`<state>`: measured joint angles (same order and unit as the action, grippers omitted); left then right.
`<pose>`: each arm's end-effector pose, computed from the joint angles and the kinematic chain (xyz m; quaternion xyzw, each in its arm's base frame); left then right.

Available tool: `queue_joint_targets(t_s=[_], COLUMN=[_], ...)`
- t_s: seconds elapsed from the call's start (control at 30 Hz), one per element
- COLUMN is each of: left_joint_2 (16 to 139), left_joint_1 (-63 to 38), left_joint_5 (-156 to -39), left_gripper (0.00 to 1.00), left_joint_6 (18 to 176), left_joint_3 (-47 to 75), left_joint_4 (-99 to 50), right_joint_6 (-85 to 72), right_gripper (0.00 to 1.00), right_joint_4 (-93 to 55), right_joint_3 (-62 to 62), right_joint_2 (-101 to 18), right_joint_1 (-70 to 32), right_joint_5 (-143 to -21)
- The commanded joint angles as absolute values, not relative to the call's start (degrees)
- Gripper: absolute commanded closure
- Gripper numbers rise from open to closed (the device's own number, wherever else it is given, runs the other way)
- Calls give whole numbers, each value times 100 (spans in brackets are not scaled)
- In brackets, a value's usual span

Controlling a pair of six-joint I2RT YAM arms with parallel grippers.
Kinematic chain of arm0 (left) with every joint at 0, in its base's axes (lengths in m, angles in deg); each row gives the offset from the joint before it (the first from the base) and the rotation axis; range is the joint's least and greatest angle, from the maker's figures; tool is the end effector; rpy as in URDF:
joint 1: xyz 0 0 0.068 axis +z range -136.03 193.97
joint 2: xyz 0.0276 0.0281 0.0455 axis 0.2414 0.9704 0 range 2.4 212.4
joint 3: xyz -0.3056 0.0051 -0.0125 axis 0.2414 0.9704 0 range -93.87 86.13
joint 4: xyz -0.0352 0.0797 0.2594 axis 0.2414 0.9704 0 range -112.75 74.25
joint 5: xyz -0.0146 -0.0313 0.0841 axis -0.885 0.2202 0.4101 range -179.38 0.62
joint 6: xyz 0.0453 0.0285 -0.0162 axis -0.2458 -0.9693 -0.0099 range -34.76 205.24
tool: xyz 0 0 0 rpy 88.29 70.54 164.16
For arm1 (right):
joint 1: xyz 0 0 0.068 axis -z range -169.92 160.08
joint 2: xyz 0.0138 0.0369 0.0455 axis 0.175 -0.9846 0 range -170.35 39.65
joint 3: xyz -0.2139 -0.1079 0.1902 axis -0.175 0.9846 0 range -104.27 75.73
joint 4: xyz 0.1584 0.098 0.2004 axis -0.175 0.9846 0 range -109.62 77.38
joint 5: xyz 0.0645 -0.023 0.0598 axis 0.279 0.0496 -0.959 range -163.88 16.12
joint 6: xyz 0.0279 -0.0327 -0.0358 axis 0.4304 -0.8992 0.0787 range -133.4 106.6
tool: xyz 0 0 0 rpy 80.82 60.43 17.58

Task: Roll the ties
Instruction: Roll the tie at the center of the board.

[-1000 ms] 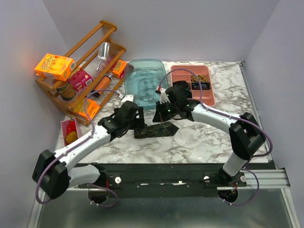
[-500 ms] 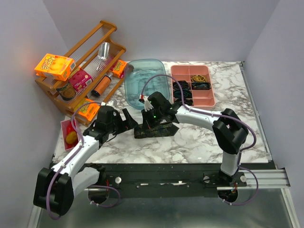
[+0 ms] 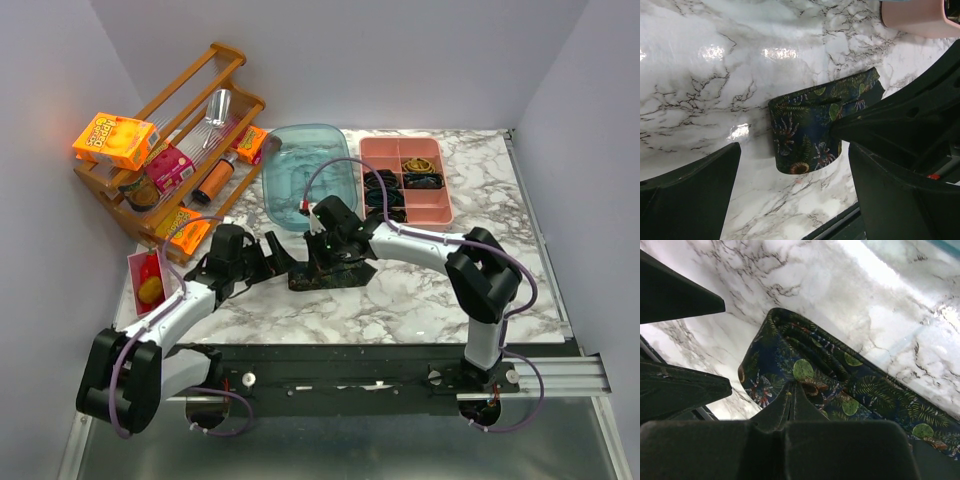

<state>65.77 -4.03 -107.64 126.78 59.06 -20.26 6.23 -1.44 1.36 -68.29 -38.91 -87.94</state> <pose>0.2018 -0.0782 0.2064 -0.1145 0.8856 -0.3361 0.2994 0.2744 0.3298 0.2169 -0.2764 0.8969 0.2789 0.2034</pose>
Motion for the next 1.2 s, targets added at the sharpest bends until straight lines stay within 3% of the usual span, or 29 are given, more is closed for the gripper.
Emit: queue_joint_targets(t_s=[0.0, 0.57, 0.8, 0.87, 0.9, 1.0, 1.17], left_joint_2=[6735, 7912, 8440, 8633, 8703, 8888, 8810], left_joint_1=[-369, -378, -536, -668, -712, -747, -747], left_joint_5=[-11134, -12224, -12479, -12497, -12497, -12488, -12339], left_gripper=[1, 10, 33, 35, 44, 55, 65], left_joint_6=[12593, 12803, 13225, 13287, 13305, 13393, 13463], left_joint_3=[6090, 6583, 6759, 6768, 6750, 6794, 6829], left_joint_4=[-2660, -4550, -5490, -5789, -5851, -6150, -6335], right_joint_6=[716, 672, 699, 707, 716, 699, 707], right_gripper=[99, 99, 99, 99, 99, 99, 99], right_joint_4=[16, -19, -46, -81, -90, -107, -107], right_joint_3=[383, 621, 621, 630, 630, 638, 656], right_joint_2=[-6978, -6995, -7100, -7109, -7118, -7127, -7048], right_joint_1=[-3809, -3659, -3642, -3650, -3642, -3650, -3641], right_joint_5=[-8556, -8539, -8600, -8653, -8653, -8680, -8706])
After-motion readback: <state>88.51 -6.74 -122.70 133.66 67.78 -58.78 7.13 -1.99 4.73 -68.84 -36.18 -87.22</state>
